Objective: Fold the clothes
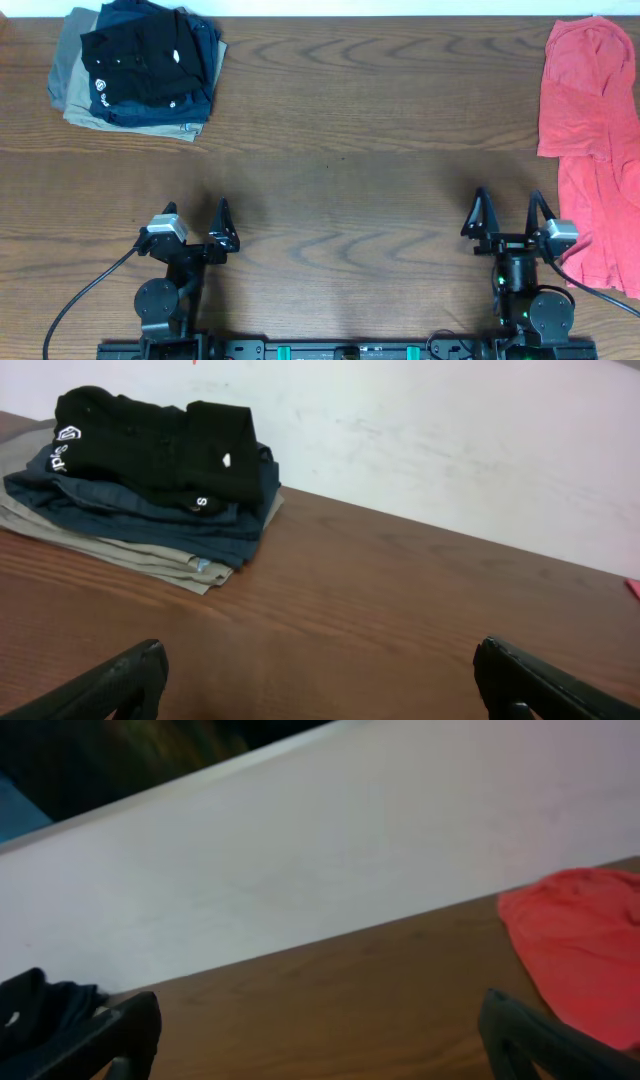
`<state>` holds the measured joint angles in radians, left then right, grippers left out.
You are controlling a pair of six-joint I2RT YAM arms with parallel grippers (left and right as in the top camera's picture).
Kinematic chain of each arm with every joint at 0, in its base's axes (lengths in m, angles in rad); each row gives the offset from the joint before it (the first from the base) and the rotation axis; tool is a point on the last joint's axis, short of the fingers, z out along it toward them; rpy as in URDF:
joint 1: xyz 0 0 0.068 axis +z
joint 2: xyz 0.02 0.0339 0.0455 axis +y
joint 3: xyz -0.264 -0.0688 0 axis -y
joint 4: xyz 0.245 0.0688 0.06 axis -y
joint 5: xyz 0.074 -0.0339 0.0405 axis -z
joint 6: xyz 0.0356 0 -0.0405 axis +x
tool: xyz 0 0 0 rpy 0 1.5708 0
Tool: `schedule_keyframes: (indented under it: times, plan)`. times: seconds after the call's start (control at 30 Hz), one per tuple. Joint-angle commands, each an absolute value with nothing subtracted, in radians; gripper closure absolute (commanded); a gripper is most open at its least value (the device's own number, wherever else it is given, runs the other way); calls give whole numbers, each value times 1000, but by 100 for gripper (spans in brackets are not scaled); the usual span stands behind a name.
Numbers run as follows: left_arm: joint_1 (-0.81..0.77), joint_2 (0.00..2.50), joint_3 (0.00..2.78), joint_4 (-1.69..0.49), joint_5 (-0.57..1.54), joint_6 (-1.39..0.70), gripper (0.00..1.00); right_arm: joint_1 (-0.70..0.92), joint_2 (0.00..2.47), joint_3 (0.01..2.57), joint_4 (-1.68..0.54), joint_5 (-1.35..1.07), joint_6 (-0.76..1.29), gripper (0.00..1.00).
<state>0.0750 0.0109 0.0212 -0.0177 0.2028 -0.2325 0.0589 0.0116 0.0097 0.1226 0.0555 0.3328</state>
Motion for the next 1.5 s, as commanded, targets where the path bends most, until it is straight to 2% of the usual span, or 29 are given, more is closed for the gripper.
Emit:
schedule_keyframes:
  times: [0.0,0.27,1.47]
  plan:
    - [78,4,4,-51,216,-230,2,67,5,6,83,86,343,1]
    - [78,4,4,-51,216,-230,2,67,5,6,-68,85,344,1]
    - [78,4,4,-51,216,-230,2,65,6,6,-68,64,343,1]
